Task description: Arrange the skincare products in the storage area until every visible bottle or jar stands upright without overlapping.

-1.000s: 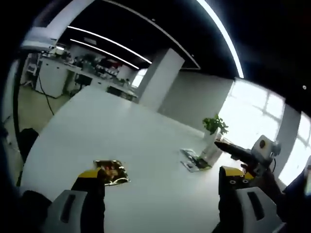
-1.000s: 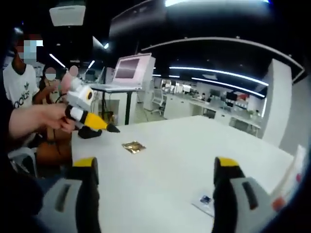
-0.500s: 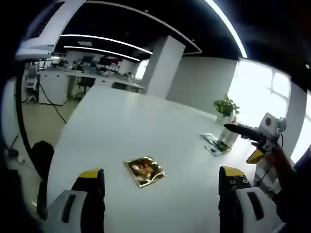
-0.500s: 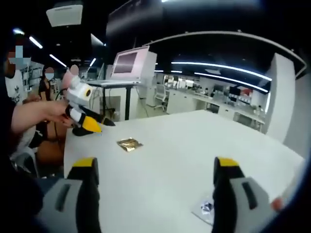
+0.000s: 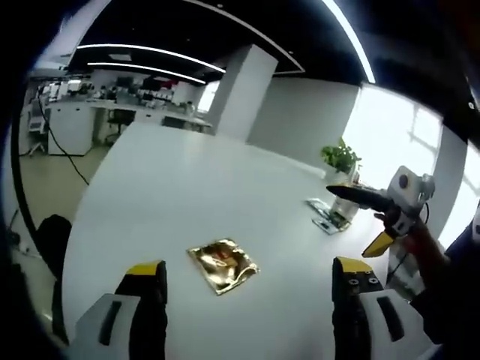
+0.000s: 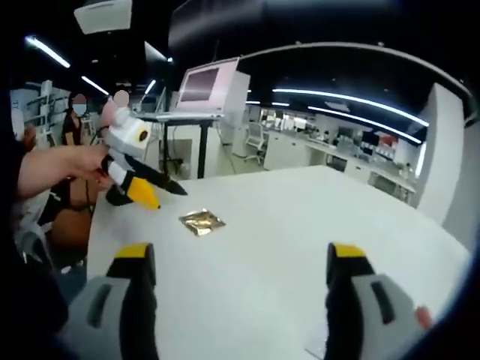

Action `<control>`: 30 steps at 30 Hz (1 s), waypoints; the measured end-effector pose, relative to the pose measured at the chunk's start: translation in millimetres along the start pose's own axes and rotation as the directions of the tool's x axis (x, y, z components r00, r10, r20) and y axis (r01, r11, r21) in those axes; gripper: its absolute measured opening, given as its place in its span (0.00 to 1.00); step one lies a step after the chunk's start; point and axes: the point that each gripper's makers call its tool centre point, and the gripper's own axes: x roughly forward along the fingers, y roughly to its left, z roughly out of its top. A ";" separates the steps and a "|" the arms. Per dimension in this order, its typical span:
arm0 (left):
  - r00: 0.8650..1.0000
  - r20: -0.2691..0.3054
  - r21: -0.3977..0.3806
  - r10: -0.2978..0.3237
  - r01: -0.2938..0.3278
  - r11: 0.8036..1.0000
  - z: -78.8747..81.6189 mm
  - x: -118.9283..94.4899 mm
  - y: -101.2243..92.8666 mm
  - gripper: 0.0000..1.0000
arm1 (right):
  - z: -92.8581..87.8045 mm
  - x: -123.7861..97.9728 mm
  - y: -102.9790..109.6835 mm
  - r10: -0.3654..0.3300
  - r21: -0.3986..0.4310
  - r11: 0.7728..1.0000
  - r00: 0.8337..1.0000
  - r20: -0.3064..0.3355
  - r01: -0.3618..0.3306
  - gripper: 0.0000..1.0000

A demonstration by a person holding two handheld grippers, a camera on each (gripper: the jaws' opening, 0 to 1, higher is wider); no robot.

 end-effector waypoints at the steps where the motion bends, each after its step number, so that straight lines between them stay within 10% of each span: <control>1: 1.000 -0.006 -0.008 -0.001 0.001 1.000 -1.5 0.1 1.0 0.93 | 0.5 3.1 1.8 0.005 -0.005 1.000 1.000 -0.001 -0.005 0.95; 30: 0.997 0.080 -0.071 -0.006 0.012 0.997 -2.3 -22.9 -0.4 0.94 | -4.8 90.8 22.5 0.205 -0.156 0.962 0.972 -0.118 -0.222 0.85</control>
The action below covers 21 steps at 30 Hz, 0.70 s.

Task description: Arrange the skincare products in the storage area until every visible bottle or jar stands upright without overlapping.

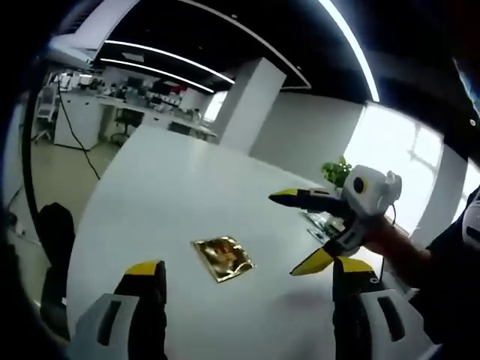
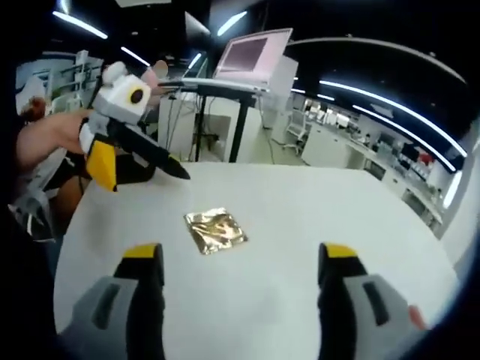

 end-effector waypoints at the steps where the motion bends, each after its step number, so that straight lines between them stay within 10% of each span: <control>1: 1.000 0.002 -0.004 -0.003 0.003 1.000 0.4 0.1 -0.3 0.94 | 0.3 0.9 0.3 0.004 -0.002 1.000 1.000 -0.001 -0.004 0.85; 21: 1.000 0.001 -0.018 -0.016 0.016 1.000 1.6 -1.7 3.2 0.93 | 0.8 34.0 4.9 0.087 -0.015 0.996 0.996 -0.028 -0.087 0.76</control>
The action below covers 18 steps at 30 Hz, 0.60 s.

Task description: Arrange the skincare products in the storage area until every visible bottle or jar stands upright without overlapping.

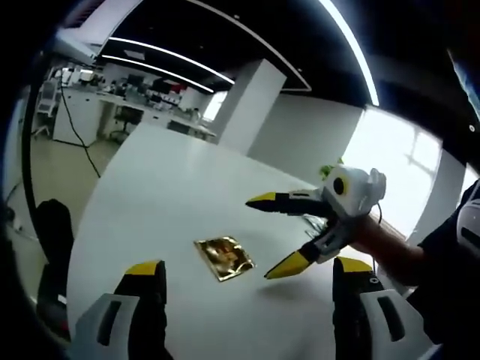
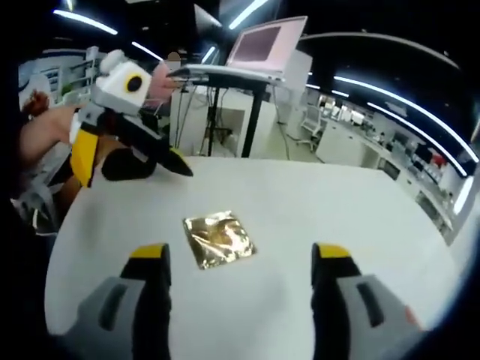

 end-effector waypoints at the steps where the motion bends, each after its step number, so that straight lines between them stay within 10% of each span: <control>1: 1.000 0.002 -0.002 -0.001 0.001 1.000 0.5 0.1 0.2 0.93 | 0.2 1.6 0.5 0.006 0.002 1.000 1.000 0.001 -0.006 0.75; 18: 1.000 -0.011 -0.020 -0.025 0.025 0.999 1.5 4.7 9.4 0.92 | -3.5 22.7 8.7 0.093 0.001 0.996 0.995 -0.021 -0.093 0.58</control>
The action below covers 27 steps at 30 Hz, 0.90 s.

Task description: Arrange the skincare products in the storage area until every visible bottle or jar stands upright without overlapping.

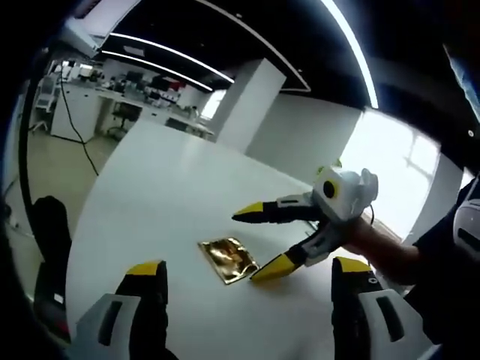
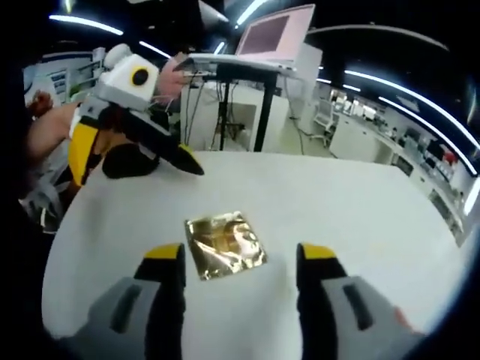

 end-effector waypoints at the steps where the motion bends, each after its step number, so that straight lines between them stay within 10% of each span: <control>1: 1.000 -0.001 -0.001 -0.001 0.001 1.000 -0.2 0.1 0.2 0.92 | -0.6 1.1 1.1 0.007 0.000 1.000 1.000 -0.002 -0.007 0.56; 27: 1.000 0.003 -0.001 -0.004 0.004 1.000 4.4 -4.3 1.7 0.89 | -3.1 5.8 7.2 0.094 0.109 0.990 0.996 0.007 -0.094 0.39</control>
